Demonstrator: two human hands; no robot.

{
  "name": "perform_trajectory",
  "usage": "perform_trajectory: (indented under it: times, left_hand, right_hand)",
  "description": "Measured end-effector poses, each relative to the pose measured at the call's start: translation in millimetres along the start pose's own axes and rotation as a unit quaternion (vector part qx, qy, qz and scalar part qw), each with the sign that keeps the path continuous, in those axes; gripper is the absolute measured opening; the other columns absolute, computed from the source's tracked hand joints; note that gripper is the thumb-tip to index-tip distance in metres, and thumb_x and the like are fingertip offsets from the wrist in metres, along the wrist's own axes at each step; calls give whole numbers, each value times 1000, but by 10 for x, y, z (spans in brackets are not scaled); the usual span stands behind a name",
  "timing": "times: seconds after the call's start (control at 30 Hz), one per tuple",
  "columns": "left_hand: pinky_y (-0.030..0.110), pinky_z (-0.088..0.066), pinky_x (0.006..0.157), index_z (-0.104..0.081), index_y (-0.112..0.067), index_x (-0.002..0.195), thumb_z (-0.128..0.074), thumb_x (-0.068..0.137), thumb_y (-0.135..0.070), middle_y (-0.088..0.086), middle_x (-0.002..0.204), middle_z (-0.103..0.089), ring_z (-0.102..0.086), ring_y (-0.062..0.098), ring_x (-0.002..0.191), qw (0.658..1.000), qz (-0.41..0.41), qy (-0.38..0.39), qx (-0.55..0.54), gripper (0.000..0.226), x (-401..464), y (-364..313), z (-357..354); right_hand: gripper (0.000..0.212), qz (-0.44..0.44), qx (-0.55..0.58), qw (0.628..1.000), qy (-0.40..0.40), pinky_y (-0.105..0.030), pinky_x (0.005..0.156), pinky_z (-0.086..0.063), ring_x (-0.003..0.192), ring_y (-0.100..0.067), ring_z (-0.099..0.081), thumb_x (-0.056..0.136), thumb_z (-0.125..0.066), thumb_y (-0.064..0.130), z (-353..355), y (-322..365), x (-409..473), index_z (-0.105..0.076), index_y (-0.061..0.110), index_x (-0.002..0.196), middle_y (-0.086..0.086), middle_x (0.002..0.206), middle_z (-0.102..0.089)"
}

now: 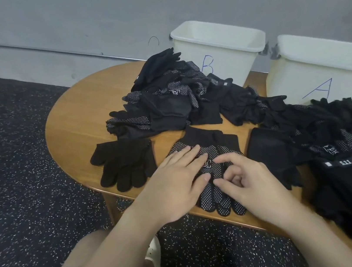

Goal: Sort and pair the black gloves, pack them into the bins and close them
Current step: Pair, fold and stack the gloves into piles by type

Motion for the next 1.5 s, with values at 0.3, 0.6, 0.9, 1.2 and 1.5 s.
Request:
perform_trajectory:
  times: [0.3,0.6,0.9,1.2,1.5]
  left_hand:
    - [28,-15,125,-43,-33,156,-36,110,-41,-12,165,-33,-22,7,154,1000,8,-6,-28,47,76,42,61]
    - [33,-17,125,-35,-32,160,-43,107,-44,-11,168,-27,-18,9,155,1000,-9,7,4,55,83,56,41]
    - [24,-20,126,-53,-24,150,-51,105,-36,-11,158,-42,-30,6,150,994,-10,-67,-89,47,-114,22,178]
    - [38,-45,104,-72,-25,121,-75,91,-33,-16,120,-60,-53,7,113,996,-29,-44,-75,31,-465,103,322]
    - [33,-48,102,-73,-24,122,-69,95,-19,-19,116,-66,-58,5,111,993,-18,-54,-103,27,-427,128,321]
  right_hand:
    - [16,-19,32,998,-59,-12,55,-39,49,-6,-48,91,-76,23,-90,0,-270,-70,36,99,21,74,-67]
    - [18,31,-75,997,-17,-22,66,-44,66,-3,-52,90,-73,38,-40,-19,-406,-76,29,105,16,79,-58]
    - [38,102,-141,985,-13,-28,93,-50,104,-2,-51,88,-60,60,-61,82,-401,-68,30,110,20,111,-47]
    - [43,149,-181,972,-20,-28,97,-42,110,-1,-48,95,-50,58,-260,230,-320,-70,29,121,19,116,-56]
    - [37,147,-188,969,-60,-34,84,-51,92,-10,-51,94,-62,49,-333,302,-239,-74,30,124,14,93,-54]
Point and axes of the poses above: each hand's wrist, its own x-axis towards the middle knuckle, its own z-axis out of the back of the hand, y = z × x, the point moved 1 cm from there along x, towards the middle knuckle
